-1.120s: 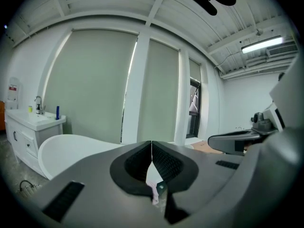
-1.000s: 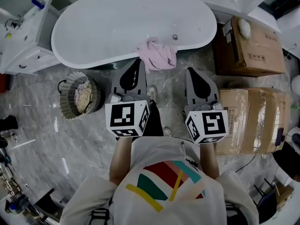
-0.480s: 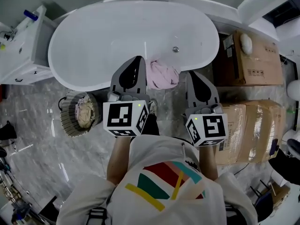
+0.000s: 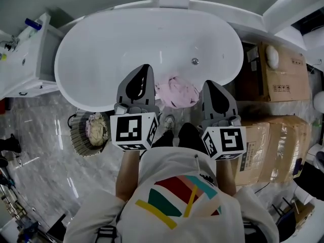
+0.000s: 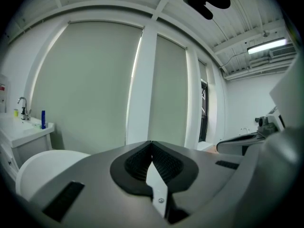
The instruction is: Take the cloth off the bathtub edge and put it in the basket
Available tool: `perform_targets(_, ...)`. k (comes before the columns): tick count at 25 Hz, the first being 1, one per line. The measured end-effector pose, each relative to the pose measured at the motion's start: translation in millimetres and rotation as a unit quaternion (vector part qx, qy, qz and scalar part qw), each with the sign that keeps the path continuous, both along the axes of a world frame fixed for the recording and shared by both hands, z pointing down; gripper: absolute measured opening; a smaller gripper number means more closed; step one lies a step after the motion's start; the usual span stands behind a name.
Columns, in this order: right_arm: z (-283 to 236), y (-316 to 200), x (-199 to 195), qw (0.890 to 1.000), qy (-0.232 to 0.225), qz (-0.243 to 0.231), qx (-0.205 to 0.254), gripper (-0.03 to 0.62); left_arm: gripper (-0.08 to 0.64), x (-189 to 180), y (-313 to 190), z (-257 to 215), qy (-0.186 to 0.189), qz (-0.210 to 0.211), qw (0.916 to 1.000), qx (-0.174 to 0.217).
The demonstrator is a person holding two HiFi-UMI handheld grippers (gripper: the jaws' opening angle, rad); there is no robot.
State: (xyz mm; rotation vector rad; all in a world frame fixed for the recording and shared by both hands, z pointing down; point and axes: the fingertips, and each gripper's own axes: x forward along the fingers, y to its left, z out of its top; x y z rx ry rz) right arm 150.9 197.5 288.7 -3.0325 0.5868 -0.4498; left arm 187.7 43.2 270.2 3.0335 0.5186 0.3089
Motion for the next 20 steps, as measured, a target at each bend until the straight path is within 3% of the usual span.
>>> perform_targets(6, -4.5, 5.5, 20.5, 1.0, 0.012, -0.015, -0.002, 0.011, 0.018, 6.3, -0.6, 6.2, -0.01, -0.031, 0.9995, -0.002)
perform_targets(15, -20.5, 26.2, 42.2, 0.998, 0.03, -0.047, -0.004, 0.011, 0.017, 15.5, 20.5, -11.5, 0.005, -0.074, 0.9972, -0.01)
perform_targets(20, -19.3, 42.2, 50.5, 0.998, 0.033, -0.046, 0.006, 0.011, 0.018, 16.5, 22.1, -2.6, -0.004, -0.092, 0.9957, 0.01)
